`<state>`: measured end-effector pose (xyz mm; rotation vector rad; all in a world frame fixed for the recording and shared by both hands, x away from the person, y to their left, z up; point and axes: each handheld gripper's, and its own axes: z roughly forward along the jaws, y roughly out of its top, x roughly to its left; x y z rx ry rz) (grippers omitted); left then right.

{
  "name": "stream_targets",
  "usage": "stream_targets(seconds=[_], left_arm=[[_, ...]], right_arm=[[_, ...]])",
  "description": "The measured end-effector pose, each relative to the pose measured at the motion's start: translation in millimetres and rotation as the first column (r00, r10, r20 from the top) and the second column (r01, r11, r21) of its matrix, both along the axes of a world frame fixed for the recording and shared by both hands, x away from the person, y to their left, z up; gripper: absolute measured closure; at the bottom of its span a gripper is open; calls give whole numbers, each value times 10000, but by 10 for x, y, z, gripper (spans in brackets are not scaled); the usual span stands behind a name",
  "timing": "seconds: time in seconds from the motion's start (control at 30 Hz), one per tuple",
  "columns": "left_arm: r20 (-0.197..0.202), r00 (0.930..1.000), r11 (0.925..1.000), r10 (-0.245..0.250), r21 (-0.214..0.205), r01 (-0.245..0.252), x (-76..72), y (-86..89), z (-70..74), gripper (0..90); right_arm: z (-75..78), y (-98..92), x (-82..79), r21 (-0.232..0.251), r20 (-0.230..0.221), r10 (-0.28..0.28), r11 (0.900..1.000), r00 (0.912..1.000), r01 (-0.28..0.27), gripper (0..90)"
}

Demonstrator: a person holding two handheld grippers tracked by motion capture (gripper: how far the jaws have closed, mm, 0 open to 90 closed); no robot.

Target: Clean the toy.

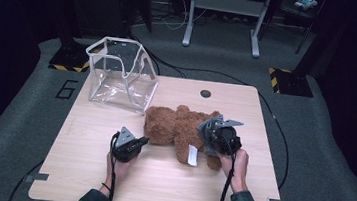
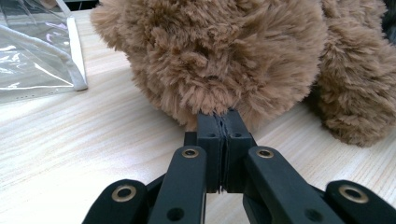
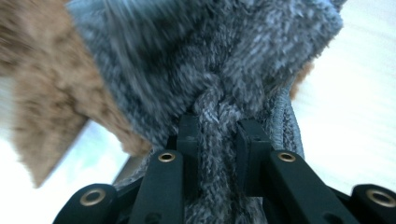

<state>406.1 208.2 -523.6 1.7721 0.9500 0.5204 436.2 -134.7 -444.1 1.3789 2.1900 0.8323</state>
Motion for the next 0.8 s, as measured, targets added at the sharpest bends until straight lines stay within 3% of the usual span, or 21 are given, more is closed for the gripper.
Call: stream_targets(seconds=[0.13,0.23,0.33,0.47,0.53,0.6,0.63,0.8], left_arm=[[2,10000,10000,3,19,-3,-2,1,0,884],[9,10000,10000,30,-6,-30,-2,-1,0,884],[5,10000,10000,44,-6,-44,-2,-2,0,884],[10,10000,10000,48,-1,-48,-2,0,0,884],[6,10000,10000,38,-3,-38,-2,1,0,884],[23,10000,10000,12,24,-12,-3,2,0,884],[32,10000,10000,9,34,-10,-3,1,0,884],[87,9999,10000,56,56,-56,-4,-4,-2,884]], right_arm=[[-125,-139,-22,-185,-331,-353,9992,9988,347,748],[-98,-165,-40,-322,-344,-354,9989,9988,343,747],[48,-135,-125,-194,-13,-294,9994,9996,294,747],[185,48,-185,120,318,352,9993,9989,-356,746],[122,173,-165,-79,223,605,9981,9979,-604,745],[15,217,-137,-182,80,492,9986,9988,-491,744],[-58,183,-126,25,-88,428,9991,9990,-428,744],[-89,111,-151,90,-170,421,9991,9990,-420,744]])
